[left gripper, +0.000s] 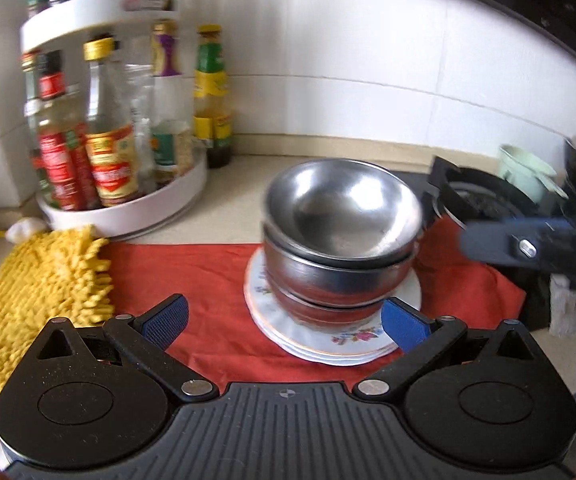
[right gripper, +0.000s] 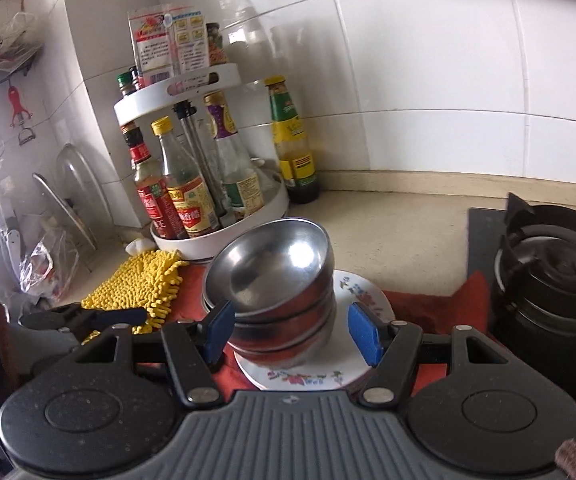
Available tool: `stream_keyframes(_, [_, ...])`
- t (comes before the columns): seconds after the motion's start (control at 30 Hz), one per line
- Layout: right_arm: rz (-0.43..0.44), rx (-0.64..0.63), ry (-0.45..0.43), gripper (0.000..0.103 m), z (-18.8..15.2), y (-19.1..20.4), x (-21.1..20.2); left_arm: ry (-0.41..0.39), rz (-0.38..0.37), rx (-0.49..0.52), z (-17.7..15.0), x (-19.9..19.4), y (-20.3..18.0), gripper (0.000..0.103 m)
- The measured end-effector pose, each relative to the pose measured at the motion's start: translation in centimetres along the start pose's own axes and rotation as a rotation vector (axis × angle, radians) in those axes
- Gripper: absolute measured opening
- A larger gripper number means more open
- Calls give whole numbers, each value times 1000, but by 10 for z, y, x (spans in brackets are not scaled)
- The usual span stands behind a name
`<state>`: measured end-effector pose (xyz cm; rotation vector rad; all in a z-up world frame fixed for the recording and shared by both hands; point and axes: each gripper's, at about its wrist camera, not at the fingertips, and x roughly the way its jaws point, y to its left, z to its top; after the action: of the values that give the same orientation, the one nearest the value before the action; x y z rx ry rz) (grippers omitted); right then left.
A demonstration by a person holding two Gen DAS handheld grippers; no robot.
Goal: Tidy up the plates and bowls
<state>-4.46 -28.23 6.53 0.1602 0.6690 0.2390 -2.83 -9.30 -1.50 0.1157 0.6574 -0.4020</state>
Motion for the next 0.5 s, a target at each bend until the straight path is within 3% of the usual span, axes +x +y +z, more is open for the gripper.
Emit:
stream_keyframes(0.17, [-72,-2,1,60,-14,6,-11,-17,34,-60,-2,-11,9,103])
stream_keyframes(0.5, [-81,30,46,60,-31,11,-8,-25,79,-49,-7,-23,-2,103])
